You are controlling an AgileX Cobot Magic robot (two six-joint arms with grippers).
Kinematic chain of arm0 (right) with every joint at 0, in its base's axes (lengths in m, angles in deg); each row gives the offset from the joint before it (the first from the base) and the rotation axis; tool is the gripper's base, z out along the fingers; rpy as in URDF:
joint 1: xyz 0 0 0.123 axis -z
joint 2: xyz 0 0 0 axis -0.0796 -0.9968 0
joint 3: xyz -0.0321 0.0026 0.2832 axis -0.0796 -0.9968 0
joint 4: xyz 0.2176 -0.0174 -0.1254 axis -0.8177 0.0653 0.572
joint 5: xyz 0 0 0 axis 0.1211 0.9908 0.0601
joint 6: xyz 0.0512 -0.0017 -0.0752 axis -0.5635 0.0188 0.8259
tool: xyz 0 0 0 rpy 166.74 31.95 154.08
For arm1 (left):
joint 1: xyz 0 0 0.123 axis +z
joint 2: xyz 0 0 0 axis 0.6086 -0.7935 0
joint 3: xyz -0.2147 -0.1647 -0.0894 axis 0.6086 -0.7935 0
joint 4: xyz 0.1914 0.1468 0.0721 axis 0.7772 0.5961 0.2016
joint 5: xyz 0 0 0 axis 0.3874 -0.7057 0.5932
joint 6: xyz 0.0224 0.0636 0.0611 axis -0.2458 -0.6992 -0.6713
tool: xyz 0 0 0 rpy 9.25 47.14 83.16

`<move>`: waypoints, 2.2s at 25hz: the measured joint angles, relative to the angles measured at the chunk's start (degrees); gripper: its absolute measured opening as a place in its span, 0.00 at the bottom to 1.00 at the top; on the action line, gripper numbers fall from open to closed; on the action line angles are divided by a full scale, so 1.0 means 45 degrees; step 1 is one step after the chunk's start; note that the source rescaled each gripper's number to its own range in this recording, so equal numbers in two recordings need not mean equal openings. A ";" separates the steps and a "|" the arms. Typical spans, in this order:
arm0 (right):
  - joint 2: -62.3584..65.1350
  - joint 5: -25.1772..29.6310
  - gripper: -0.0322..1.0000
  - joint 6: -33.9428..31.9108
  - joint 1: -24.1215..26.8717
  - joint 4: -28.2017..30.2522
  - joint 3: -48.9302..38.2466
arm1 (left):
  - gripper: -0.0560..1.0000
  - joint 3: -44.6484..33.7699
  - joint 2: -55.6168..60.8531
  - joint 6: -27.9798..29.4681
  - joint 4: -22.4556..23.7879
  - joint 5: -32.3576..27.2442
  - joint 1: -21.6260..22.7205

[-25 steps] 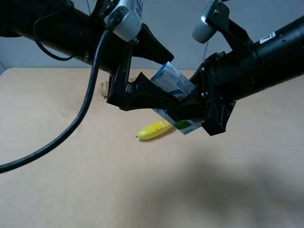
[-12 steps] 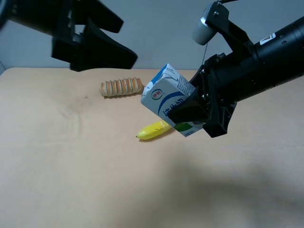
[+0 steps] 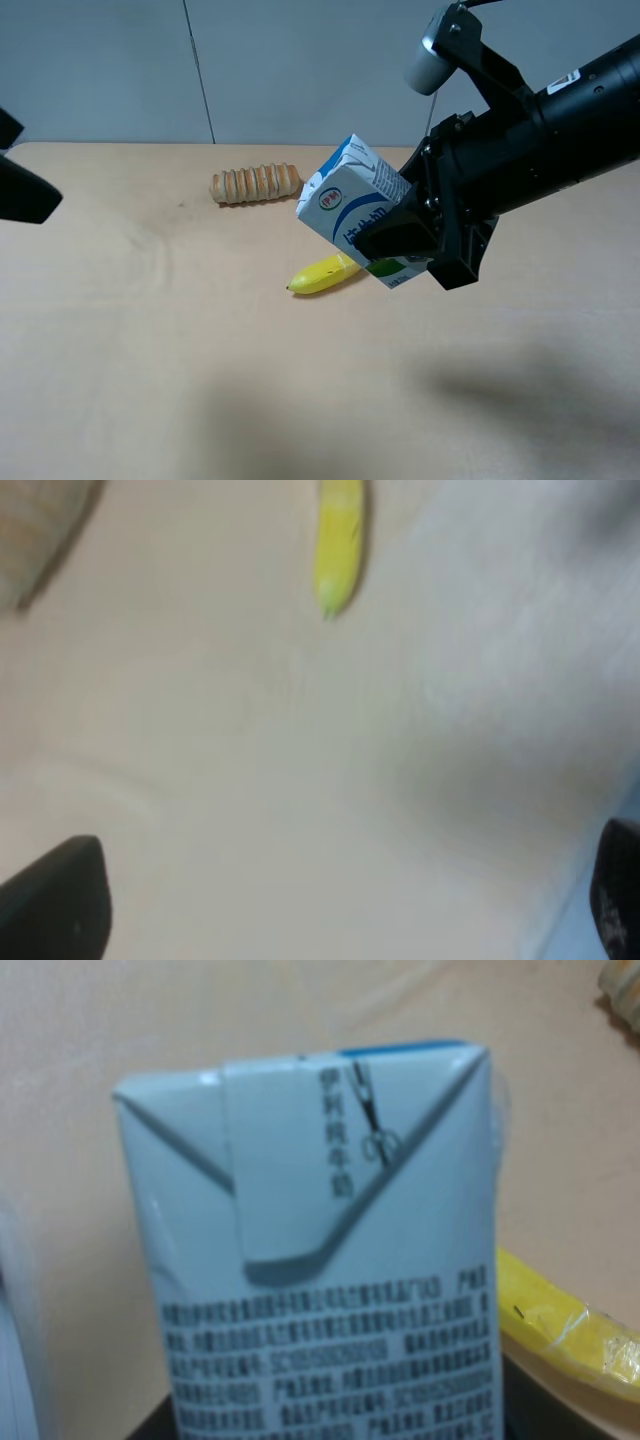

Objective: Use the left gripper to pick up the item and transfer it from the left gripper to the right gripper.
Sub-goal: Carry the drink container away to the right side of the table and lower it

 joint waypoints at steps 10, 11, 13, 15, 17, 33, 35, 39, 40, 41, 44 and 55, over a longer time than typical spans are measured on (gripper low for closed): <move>0.0000 0.0014 0.03 0.0000 0.0000 0.0000 0.0000 | 0.93 -0.2912 0.5312 0.4383 0.1487 -0.0055 0.0014; 0.0000 0.0014 0.03 0.0000 0.0000 0.0000 0.0000 | 0.93 -0.3221 0.5858 0.4681 0.1799 -0.0055 0.0014; 0.0000 0.0014 0.03 0.0000 0.0000 0.0000 0.0000 | 0.93 -0.3751 0.6860 0.4929 0.2244 -0.0055 0.0014; 0.0000 0.0014 0.03 0.0000 0.0000 0.0000 0.0000 | 0.93 -0.4295 0.7932 0.5023 0.2519 -0.0040 0.0014; 0.0000 0.0014 0.03 -0.0010 0.0000 0.0000 0.0000 | 0.93 -0.4770 0.8849 0.5061 0.2675 -0.0011 0.0014; 0.0000 -0.0008 0.03 -0.0111 0.0000 0.0000 0.0000 | 0.93 -0.6235 1.1303 0.5590 0.2852 0.0243 0.0014; 0.0000 -0.0008 0.03 -0.0301 0.0000 0.0000 0.0000 | 0.93 -0.6235 1.1303 0.5590 0.2852 0.0243 0.0014; 0.0000 -0.0359 0.03 -0.1812 0.0000 0.0315 0.0000 | 0.93 -0.6235 1.1303 0.5590 0.2852 0.0243 0.0104; 0.0000 -0.0583 0.03 -0.2554 0.0000 0.0633 0.0000 | 0.93 -0.6235 1.1303 0.5590 0.2852 0.0243 0.0234; 0.0000 -0.0771 0.03 -0.3297 0.0000 0.1112 0.0000 | 0.93 -0.6235 1.1303 0.5590 0.2852 0.0243 0.0478; 0.0000 -0.1346 0.03 -0.6377 0.0000 0.3367 0.0000 | 0.93 -0.6235 1.1303 0.5590 0.2852 0.0243 0.1523; -0.1769 -0.1303 0.03 -1.5570 0.0068 1.1735 0.0000 | 0.93 -0.6235 1.1852 0.5594 0.2852 0.0258 0.4396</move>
